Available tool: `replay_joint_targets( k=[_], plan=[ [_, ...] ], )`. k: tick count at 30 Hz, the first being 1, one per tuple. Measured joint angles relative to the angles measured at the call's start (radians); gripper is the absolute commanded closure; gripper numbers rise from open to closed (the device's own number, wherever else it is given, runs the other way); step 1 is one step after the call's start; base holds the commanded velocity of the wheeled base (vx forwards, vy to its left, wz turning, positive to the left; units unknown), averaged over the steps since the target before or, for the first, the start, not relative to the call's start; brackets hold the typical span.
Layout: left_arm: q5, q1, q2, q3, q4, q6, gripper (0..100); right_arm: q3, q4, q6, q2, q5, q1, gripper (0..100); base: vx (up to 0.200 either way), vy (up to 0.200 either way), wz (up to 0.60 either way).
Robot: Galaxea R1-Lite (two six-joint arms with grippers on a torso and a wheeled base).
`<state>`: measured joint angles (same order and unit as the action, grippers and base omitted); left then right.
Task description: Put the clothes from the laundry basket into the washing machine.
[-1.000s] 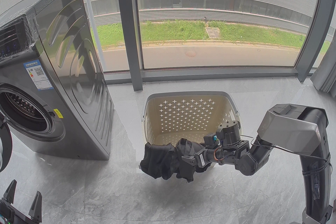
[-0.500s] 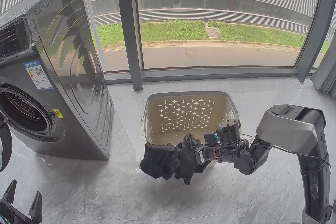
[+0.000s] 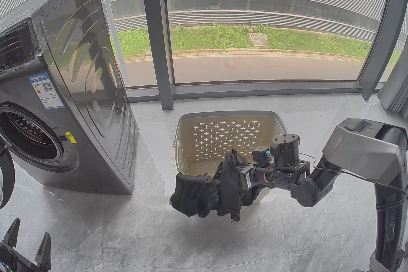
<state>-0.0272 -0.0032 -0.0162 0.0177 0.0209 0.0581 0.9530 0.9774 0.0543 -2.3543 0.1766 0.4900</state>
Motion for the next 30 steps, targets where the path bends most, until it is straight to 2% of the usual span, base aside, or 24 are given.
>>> replay_joint_targets(
  k=[5,11,16,21,23,30],
  plan=[
    [0.000,0.000,0.000,0.000,0.000,0.000,0,-0.027,0.008,-0.017,0.126,-0.028,0.002,100,0.000,0.000,0.00],
    [-0.001,0.000,0.000,0.000,0.000,0.000,0,-0.079,0.012,-0.066,0.327,-0.072,0.002,100,0.000,0.000,0.00],
    [-0.002,0.000,0.000,0.000,0.000,0.000,0,-0.200,0.046,-0.128,0.512,-0.097,0.003,100,0.000,0.000,0.00],
    [-0.003,0.000,0.000,0.000,0.000,-0.001,0,-0.333,0.153,-0.203,0.657,-0.128,-0.004,100,0.000,0.000,0.00],
    [-0.003,0.000,0.000,0.000,0.000,-0.001,0,-0.375,0.187,-0.212,0.713,-0.150,-0.037,100,0.000,0.000,0.00],
    [-0.002,0.000,0.000,0.000,0.000,-0.001,0,-0.397,0.196,-0.210,0.762,-0.158,-0.079,100,0.000,0.000,0.00]
  ],
)
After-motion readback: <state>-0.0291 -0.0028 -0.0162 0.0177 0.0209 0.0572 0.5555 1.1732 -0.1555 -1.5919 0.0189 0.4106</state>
